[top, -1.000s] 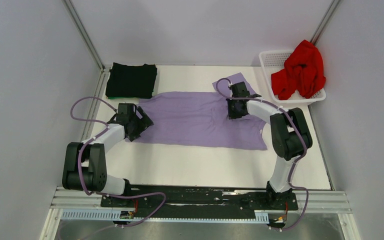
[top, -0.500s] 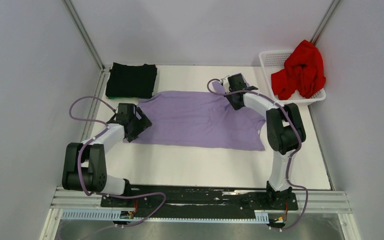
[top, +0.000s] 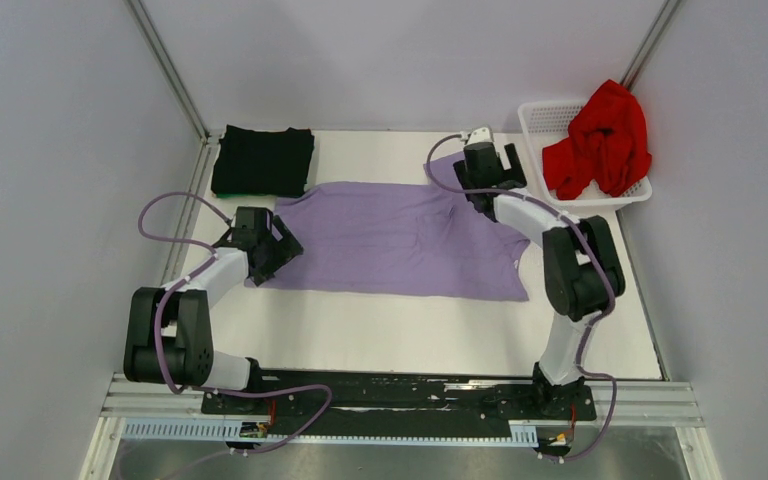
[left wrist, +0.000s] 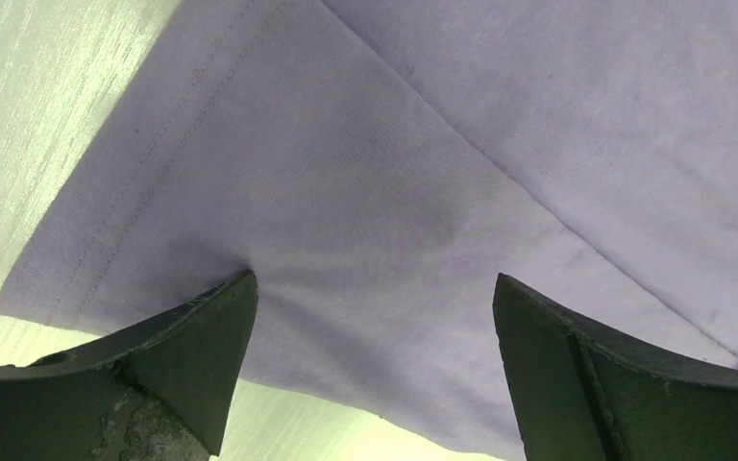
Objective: Fold and stack the t-shirts
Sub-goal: Fold the flattened tshirt in 1/3 of the way
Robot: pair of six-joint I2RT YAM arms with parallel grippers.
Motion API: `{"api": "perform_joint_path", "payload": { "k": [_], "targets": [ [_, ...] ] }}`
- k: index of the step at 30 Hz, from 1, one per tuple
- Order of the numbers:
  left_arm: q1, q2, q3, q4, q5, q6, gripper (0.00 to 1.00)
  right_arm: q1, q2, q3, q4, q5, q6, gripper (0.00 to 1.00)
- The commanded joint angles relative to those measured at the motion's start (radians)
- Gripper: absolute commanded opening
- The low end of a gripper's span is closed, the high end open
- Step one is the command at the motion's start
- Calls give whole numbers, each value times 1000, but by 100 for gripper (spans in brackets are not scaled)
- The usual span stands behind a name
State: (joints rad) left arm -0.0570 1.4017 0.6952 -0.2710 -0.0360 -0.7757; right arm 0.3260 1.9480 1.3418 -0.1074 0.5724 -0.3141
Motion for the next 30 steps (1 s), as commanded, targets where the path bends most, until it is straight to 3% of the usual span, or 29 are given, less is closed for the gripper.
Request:
{"api": "perform_joint_path", "payload": {
  "k": [1, 3, 6, 10, 14, 19, 24, 30],
  "targets": [
    [7, -43, -2, -48, -11, 27, 100, -4, -271, -111, 97, 124, 359, 100],
    [7, -65, 0, -48, 2, 24, 100, -4, -377, -181, -20, 24, 549, 100],
    [5, -103, 3, -51, 24, 18, 100, -3, -524, -303, -127, -255, 696, 100],
    [4, -187, 10, -44, 86, 13, 100, -3, -655, -452, -153, -591, 781, 100],
    [-8, -212, 13, 6, 119, 1, 100, -1, -640, -490, -210, -698, 819, 100],
    [-22, -84, 43, 113, 174, -6, 100, 7, -504, -460, -254, -685, 818, 100],
    [-42, 82, 77, 137, 191, -15, 100, 7, -370, -445, -310, -574, 861, 100],
    [-119, 84, 5, 103, 179, -25, 100, 4, -329, -479, -469, -436, 935, 100]
  ]
}}
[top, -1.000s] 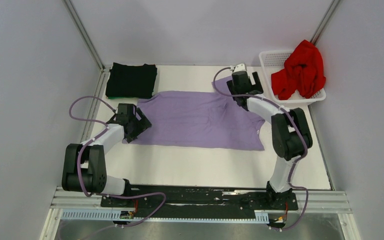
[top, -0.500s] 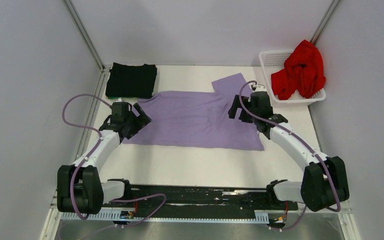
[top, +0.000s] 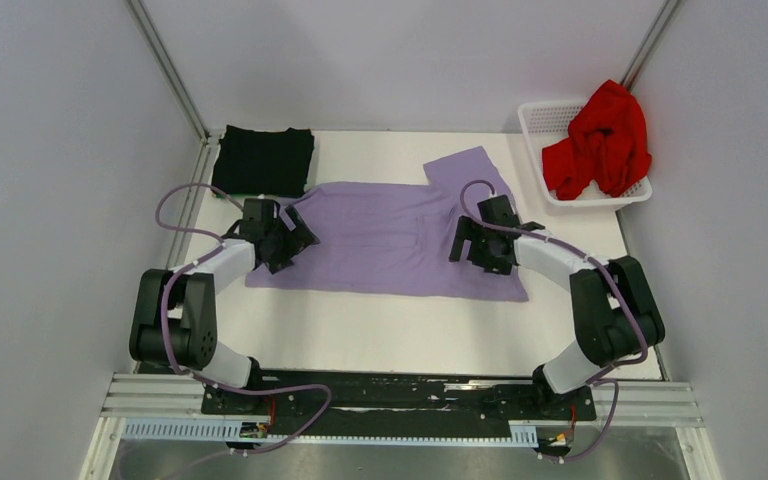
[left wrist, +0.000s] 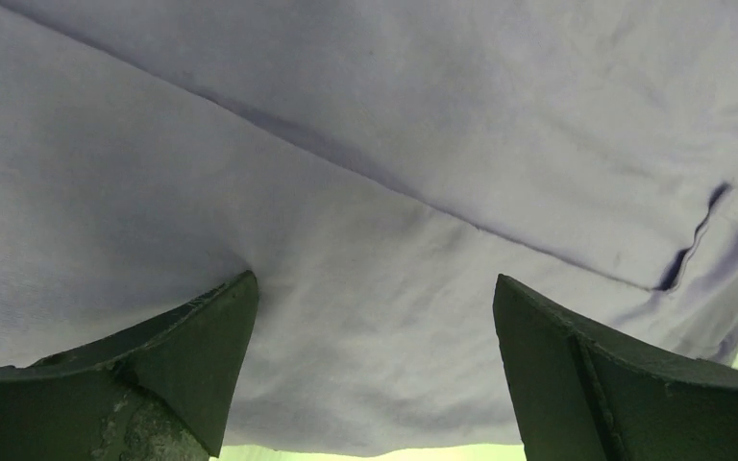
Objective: Fold and stack the t-shirts
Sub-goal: Fold the flattened tshirt in 1/3 of the way
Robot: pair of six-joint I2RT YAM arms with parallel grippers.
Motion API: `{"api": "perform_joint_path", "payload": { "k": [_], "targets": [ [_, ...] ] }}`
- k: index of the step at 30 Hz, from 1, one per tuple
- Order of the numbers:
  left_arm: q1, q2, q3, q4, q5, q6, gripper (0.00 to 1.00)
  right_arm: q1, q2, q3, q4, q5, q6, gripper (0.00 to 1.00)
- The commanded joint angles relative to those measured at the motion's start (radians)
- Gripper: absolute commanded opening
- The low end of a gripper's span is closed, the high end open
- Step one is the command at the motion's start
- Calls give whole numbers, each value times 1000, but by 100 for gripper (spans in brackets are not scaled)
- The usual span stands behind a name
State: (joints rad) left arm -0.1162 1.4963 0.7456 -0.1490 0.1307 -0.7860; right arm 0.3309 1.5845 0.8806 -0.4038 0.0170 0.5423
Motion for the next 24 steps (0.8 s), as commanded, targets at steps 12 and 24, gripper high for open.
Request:
{"api": "perform_joint_path", "payload": {
  "k": [12, 24],
  "targets": [
    [-261, -421, -285, -336, -80, -141, 100, -31, -84, -151, -516, 216, 245, 100],
    [-312, -659, -384, -440, -42, -233, 100, -31, -156, -158, -591, 205, 342, 100]
  ]
}}
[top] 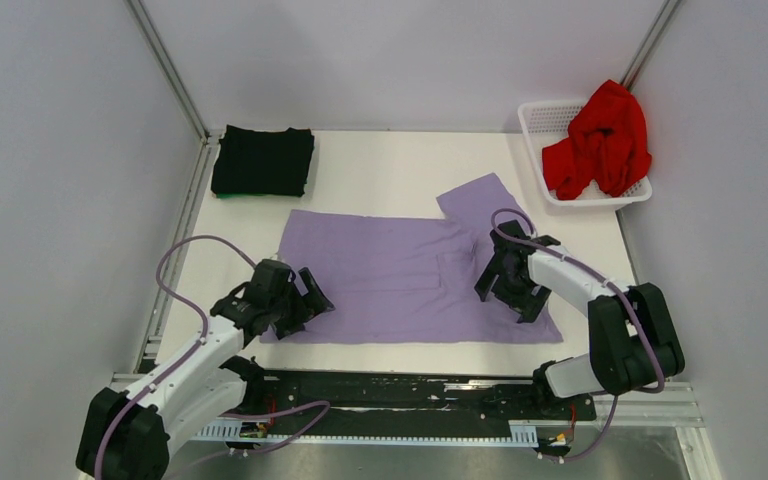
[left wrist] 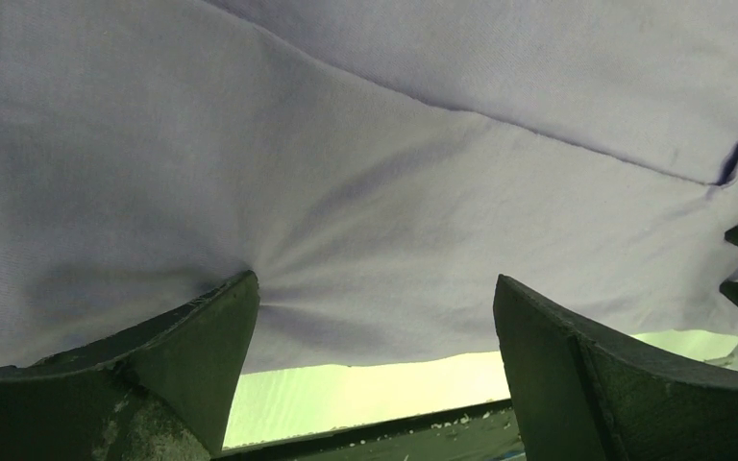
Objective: Fold and stack the t-shirts
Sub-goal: Fold the flattened tshirt in 1/3 of the way, then grab the side of the flattened tshirt furthest away from the robot with both arms
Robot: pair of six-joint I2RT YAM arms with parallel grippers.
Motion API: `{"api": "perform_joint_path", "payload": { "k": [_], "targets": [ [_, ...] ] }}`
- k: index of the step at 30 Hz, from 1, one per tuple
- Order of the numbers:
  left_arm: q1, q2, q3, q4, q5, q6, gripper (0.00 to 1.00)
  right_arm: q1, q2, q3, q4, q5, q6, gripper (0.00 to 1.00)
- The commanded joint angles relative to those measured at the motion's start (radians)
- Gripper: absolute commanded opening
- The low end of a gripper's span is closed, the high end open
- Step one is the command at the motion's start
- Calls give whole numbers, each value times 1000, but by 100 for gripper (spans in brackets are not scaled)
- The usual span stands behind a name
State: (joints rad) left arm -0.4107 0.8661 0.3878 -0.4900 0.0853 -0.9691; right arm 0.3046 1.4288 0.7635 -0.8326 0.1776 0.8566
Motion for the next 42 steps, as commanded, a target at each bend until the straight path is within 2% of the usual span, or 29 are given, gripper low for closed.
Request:
{"api": "perform_joint_path", "payload": {
  "k": [1, 10, 19, 22, 24, 27, 30, 32, 35, 42],
  "targets": [
    [-26, -35, -27, -119, -1, -54, 100, -5, -5, -40, -168, 53, 35, 100],
    [-57, -70, 10, -185, -9, -35, 100, -5, -47, -19, -195, 91, 38, 100],
    [-62, -85, 144, -156, -11, 70, 100, -2, -171, 50, -119, 98, -134, 100],
    [-62, -63, 201, -126, -70, 78, 100, -1, -243, 78, -25, 68, -226, 100],
    [-60, -24, 245, -122, -163, 74, 100, -1, -293, 82, 49, 47, -255, 100],
    [-43, 96, 343, -104, -279, 106, 100, -2, -370, 59, 181, -32, -304, 100],
    [15, 228, 410, -16, -291, 147, 100, -2, -415, 32, 273, -100, -338, 100],
    [92, 391, 468, 28, -244, 174, 100, -2, -436, 18, 311, -124, -353, 100],
    [178, 551, 592, 45, -263, 214, 100, -2, -457, -6, 345, -136, -366, 100],
    [263, 959, 878, 14, -301, 314, 100, -4, -442, -17, 359, -147, -391, 100]
  ]
}}
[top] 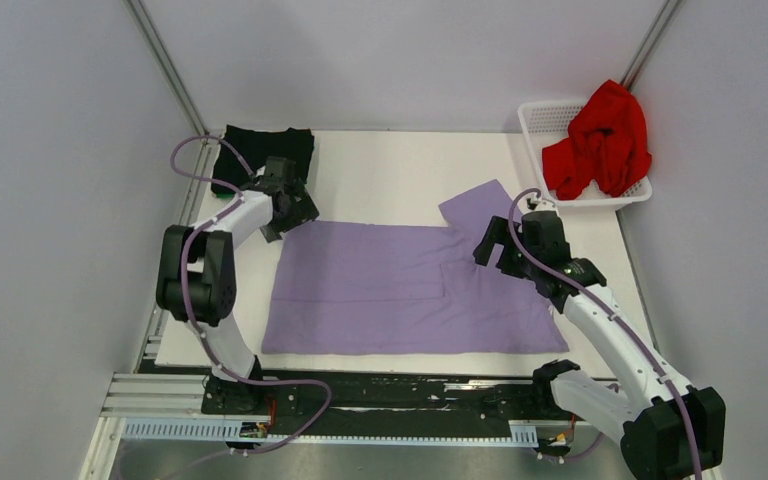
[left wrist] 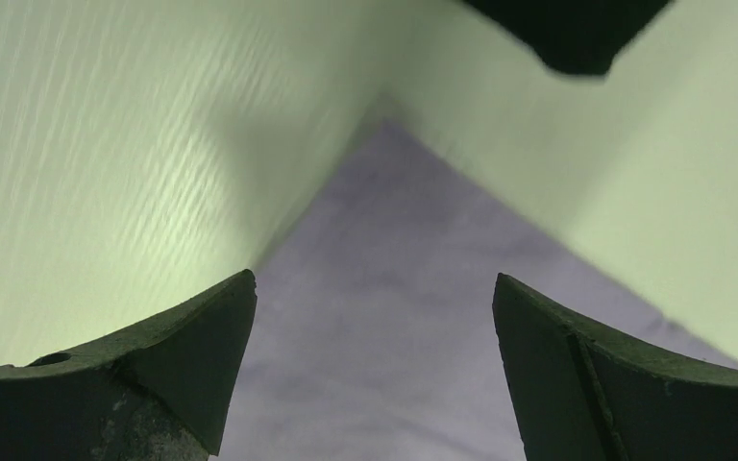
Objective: Fold and stack the t-shirts
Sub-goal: Grab the side of the flattened tshirt furthest away from the robot with both arms
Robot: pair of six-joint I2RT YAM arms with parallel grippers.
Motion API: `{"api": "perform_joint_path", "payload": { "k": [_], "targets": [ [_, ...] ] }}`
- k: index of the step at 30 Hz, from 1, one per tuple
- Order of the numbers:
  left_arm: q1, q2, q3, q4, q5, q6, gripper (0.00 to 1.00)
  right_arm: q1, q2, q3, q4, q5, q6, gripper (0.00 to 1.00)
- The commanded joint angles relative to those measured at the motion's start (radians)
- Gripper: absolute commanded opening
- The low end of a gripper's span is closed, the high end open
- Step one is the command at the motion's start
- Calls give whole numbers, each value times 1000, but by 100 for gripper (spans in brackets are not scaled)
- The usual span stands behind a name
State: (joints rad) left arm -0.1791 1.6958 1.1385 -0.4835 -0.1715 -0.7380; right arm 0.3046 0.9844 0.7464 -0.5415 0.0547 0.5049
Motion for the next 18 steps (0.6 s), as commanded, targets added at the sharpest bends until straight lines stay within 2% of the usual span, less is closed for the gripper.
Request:
{"api": "perform_joint_path", "payload": {
  "k": [1, 3, 8, 13, 18],
  "targets": [
    [36, 154, 166, 7, -47, 95, 100, -4, 9, 2, 69, -29, -41, 100],
    [46, 220, 222, 0, -58, 110, 99, -4, 23, 4, 68, -36, -46, 100],
    [50, 327, 304, -11, -37, 155, 89, -4, 65, 7, 70, -38, -53, 100],
    [49, 341, 314, -51, -23, 160, 75, -3, 88, 1, 74, 0, -51, 100],
    [41, 348, 306, -89, -38, 161, 72, -3, 98, 2, 72, 9, -49, 100]
  ]
}}
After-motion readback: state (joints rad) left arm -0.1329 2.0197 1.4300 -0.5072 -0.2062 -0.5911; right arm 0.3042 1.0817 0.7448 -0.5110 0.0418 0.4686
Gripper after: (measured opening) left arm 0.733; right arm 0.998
